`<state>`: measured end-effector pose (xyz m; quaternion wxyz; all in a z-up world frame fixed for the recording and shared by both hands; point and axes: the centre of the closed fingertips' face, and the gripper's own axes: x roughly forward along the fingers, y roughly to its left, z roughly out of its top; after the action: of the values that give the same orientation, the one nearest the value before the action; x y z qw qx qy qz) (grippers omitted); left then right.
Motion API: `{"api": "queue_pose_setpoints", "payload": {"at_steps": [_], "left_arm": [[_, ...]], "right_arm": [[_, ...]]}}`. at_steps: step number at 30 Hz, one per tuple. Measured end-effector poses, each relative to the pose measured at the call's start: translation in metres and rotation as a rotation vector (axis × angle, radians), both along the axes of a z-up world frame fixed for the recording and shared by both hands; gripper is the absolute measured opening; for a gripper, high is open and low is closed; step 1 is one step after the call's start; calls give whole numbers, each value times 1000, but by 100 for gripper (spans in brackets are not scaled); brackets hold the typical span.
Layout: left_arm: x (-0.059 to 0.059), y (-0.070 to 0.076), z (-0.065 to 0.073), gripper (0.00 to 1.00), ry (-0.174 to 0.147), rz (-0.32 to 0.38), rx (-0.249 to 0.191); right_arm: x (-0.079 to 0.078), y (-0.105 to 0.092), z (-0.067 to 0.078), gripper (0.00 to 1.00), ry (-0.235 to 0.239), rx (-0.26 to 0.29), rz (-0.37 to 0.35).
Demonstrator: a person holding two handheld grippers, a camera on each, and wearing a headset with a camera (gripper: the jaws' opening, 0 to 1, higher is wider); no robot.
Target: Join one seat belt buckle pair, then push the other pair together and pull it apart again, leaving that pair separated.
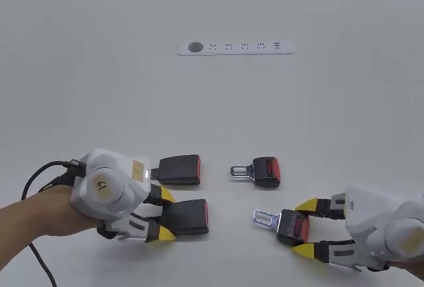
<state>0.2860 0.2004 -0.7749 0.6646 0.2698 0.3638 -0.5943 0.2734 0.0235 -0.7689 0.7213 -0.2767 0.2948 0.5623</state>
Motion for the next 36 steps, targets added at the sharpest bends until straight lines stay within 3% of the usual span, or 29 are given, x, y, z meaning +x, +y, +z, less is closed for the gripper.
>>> {"api": "queue_pose_setpoints", "payload": {"at_steps": [19,36], "left_arm": [[0,1,-1,32,3,-63,24],[-2,1,0,32,13,-59,28]], "right_arm": [[5,7,3,31,33,-47,149],[8,18,3,31,20,-51,212]]}}
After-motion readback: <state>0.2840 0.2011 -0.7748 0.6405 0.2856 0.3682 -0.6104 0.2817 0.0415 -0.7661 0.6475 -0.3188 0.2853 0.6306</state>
